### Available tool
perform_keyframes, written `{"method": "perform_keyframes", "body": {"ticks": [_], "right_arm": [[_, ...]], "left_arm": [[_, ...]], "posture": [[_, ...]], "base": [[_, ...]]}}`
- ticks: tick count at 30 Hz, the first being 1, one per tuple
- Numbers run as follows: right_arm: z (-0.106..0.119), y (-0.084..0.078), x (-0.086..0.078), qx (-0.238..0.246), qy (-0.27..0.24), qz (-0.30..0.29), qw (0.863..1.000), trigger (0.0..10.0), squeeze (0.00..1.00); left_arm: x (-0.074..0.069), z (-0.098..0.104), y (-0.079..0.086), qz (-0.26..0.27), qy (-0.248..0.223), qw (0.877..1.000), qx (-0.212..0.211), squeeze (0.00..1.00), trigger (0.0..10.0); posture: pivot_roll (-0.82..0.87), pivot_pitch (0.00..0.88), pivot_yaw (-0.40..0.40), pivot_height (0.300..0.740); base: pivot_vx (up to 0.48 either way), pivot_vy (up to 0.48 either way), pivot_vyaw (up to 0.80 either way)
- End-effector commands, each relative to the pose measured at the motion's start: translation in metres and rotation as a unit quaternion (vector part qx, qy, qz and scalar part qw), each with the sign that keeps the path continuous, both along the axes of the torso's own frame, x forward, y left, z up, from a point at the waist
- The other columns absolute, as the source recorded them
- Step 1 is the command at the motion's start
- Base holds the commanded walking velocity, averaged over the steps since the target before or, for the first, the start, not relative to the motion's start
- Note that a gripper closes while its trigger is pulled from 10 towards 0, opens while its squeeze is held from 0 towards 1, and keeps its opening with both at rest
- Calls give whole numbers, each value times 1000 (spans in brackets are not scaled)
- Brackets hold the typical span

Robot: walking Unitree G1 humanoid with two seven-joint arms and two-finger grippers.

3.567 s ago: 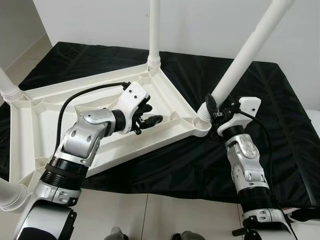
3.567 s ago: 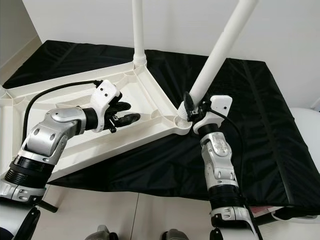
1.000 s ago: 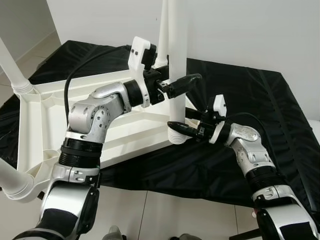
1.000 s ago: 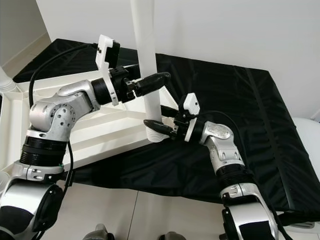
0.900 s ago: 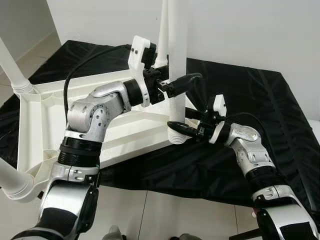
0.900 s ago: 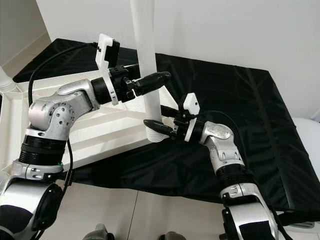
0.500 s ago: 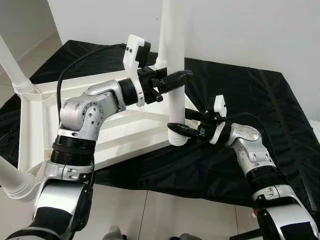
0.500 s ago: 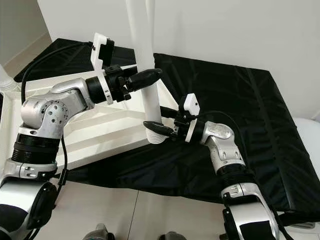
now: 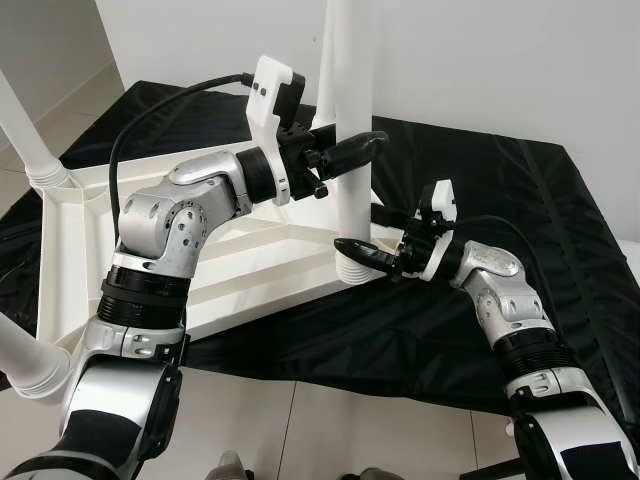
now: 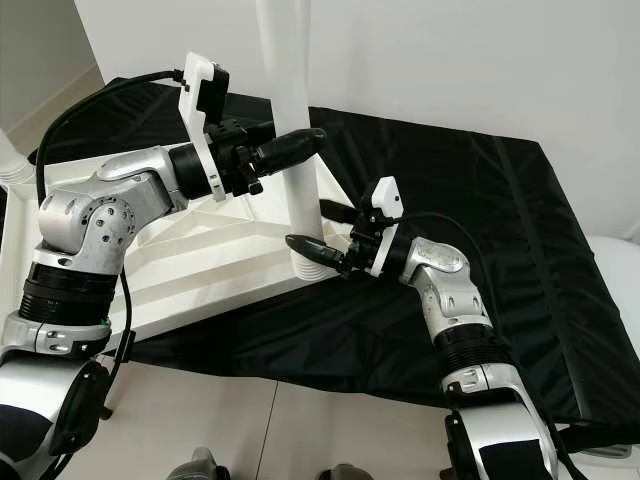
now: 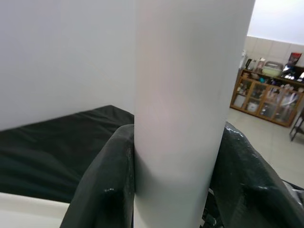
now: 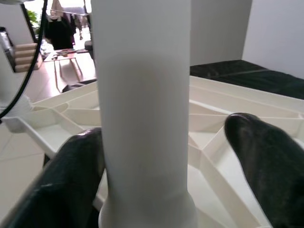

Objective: Building children table

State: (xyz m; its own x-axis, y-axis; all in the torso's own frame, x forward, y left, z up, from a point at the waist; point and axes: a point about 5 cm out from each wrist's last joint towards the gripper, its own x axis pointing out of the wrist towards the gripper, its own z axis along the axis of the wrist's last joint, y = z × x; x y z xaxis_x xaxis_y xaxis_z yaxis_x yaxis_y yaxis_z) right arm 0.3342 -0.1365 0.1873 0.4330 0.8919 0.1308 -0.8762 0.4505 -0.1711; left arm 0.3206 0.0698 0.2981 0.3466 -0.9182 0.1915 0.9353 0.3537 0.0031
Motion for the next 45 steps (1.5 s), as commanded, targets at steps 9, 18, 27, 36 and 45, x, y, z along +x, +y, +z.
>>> {"method": "perform_keyframes", "body": {"ticks": [9,18,27,36,45], "right_arm": [[5,16,-3,25,-7,-57,998,10000,0],[13,19,2,21,-7,-113,993,10000,0],[19,20,5,29,-4,-140,990,10000,0],[17,26,8,36,6,-157,987,10000,0],[15,39,9,50,15,-150,987,10000,0]], "left_arm": [[-6,19,-2,23,-75,997,6,0,10000],[-5,7,-3,76,-124,987,69,0,10000],[-5,8,-8,75,-135,985,73,0,10000],[-6,11,-12,69,-146,984,71,0,10000],[-6,13,-14,69,-152,984,69,0,10000]], "posture": [[-5,0,-52,740],[-9,0,-48,740],[-12,0,-48,740],[-12,0,-47,740],[-7,0,-51,740]], "base": [[0,0,0],[0,0,0],[0,0,0],[0,0,0],[0,0,0]]}}
